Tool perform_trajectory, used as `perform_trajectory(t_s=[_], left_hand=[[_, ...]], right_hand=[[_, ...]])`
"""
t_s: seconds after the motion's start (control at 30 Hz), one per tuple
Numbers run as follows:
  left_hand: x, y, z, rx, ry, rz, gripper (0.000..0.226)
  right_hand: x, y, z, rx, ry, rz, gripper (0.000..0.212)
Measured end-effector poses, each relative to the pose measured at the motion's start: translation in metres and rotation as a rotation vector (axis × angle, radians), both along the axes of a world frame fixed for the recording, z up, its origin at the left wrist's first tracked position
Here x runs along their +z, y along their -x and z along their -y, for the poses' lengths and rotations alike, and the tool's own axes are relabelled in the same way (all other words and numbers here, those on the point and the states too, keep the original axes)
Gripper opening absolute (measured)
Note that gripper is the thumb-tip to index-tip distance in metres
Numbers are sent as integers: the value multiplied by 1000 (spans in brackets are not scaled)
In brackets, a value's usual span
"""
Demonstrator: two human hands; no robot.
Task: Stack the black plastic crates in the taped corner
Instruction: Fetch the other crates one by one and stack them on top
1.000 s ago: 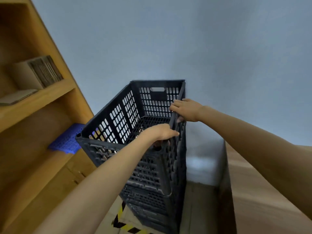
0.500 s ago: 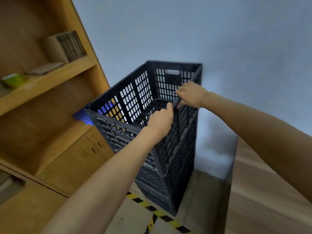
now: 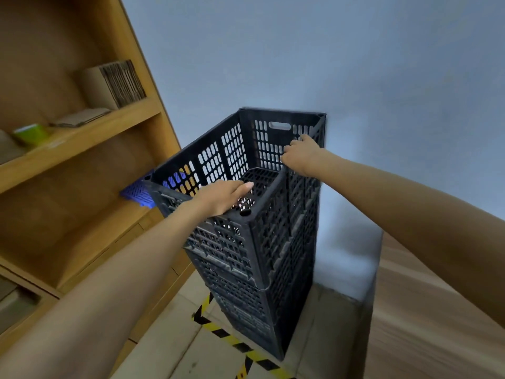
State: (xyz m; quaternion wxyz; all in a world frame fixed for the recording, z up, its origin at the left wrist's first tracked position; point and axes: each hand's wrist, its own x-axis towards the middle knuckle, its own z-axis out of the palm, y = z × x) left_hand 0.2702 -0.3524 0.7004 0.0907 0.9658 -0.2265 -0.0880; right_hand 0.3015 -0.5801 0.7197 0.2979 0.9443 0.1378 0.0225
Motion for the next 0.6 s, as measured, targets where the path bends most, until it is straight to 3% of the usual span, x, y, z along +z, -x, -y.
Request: perform_trajectory(t_s=[0.03, 0.1, 0.17, 0.23, 0.3, 0.37, 0.47, 0.6], left_hand=[[-3, -6, -16, 18, 5, 81, 56], [-11, -23, -49, 73, 5, 288, 38], [-17, -41, -80, 178, 21, 449, 27], [-18, -59, -106, 308, 64, 419, 46], [-14, -78, -126, 429, 83, 297, 65], [-12, -97, -139, 451, 18, 226, 69], [-7, -110, -147, 377, -55, 158, 64], [3, -112, -146, 313, -137, 169, 58]], right_hand=[[4, 6, -13, -1, -58, -8, 28], [9, 18, -45, 17, -371, -87, 23], [10, 33, -88, 17, -684, -314, 42], [9, 49, -135, 60, -807, -487, 67], [-3, 61, -174, 53, -767, -467, 57], [-18, 73, -195, 1, -632, -237, 37], [-34, 83, -199, 19, -523, -22, 52], [-33, 83, -199, 15, -467, 29, 60]])
